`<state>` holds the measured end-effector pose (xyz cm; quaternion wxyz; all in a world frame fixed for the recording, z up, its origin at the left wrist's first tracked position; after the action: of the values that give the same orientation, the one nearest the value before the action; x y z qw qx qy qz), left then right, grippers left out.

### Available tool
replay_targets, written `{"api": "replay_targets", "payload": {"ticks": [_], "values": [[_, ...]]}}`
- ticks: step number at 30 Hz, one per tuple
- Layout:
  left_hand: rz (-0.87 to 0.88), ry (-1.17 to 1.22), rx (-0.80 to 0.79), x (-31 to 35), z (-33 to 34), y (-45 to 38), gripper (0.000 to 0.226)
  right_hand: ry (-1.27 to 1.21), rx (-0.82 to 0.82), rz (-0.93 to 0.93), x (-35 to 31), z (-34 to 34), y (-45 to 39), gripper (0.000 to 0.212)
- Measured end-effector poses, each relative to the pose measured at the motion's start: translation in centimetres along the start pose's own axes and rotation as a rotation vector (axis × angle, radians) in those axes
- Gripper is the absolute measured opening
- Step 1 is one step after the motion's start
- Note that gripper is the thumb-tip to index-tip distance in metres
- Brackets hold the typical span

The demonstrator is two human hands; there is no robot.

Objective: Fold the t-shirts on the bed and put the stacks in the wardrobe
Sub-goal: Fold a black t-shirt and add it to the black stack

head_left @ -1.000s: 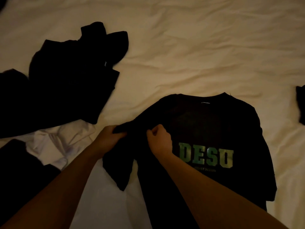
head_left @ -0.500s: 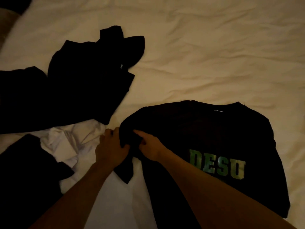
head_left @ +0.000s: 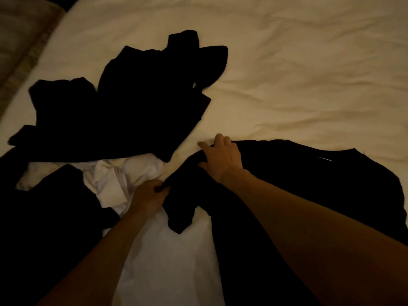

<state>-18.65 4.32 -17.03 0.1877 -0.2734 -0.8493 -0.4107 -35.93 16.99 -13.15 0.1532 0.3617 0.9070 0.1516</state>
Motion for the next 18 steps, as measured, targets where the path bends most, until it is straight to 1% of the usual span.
{"api": "replay_targets", "payload": {"ticks": [2, 4, 6, 7, 8, 9, 10, 12, 13, 14, 16, 17, 18], "values": [[-0.028, 0.295, 0.094, -0.2, -1.0, -0.8, 0.018, 0.109, -0.015, -0.114, -0.7, -0.2, -0.9, 0.052], [-0.036, 0.633, 0.147, 0.7, -2.3, -1.2, 0.015, 0.069, -0.046, -0.139, -1.0, 0.0, -1.3, 0.041], [0.013, 0.919, 0.141, 2.3, -3.5, -1.6, 0.019, -0.150, -0.050, -0.037, -0.4, 0.0, -1.8, 0.035], [0.036, 1.024, 0.099, 3.1, -3.9, -1.8, 0.021, -0.290, -0.043, 0.025, 0.1, -0.2, -2.1, 0.033], [0.060, 1.078, 0.032, 3.8, -4.1, -1.9, 0.024, -0.420, -0.043, 0.070, 0.6, -0.4, -2.3, 0.030], [0.062, 1.049, -0.023, 3.9, -3.8, -2.0, 0.028, -0.507, -0.055, 0.087, 1.0, -0.6, -2.5, 0.028], [0.063, 0.934, -0.047, 3.6, -3.4, -2.0, 0.032, -0.530, -0.068, 0.080, 1.2, -0.7, -2.5, 0.024], [0.009, 0.572, -0.009, 1.7, -2.5, -2.1, 0.038, -0.438, -0.060, 0.047, 1.2, -0.8, -2.8, 0.020], [-0.038, 0.454, 0.025, 0.7, -2.1, -2.4, 0.036, -0.386, -0.043, 0.040, 1.2, -0.7, -2.9, 0.021], [-0.074, 0.439, 0.051, -0.1, -1.8, -2.7, 0.027, -0.358, -0.022, 0.038, 1.2, -0.7, -2.9, 0.025], [-0.066, 0.482, 0.105, -0.1, -1.9, -2.9, 0.004, -0.363, 0.024, 0.028, 1.0, -0.7, -3.0, 0.038], [-0.042, 0.531, 0.132, 0.5, -2.2, -2.9, 0.005, -0.372, 0.046, 0.021, 0.8, -0.8, -3.0, 0.046], [-0.007, 0.603, 0.134, 0.8, -2.1, -3.0, 0.011, -0.368, 0.064, 0.021, 0.6, -0.8, -2.7, 0.052]]}}
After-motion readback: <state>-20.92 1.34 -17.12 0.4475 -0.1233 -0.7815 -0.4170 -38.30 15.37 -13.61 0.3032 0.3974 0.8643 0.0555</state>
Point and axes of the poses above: each hand's wrist, its own y-axis away from the middle knuckle, its own z-axis out of the palm, x = y × z, the point moved 4 cm from there along -y, towards the middle knuckle, and after that the axes turned 3 degrees about -y, right-handed, at the moved point
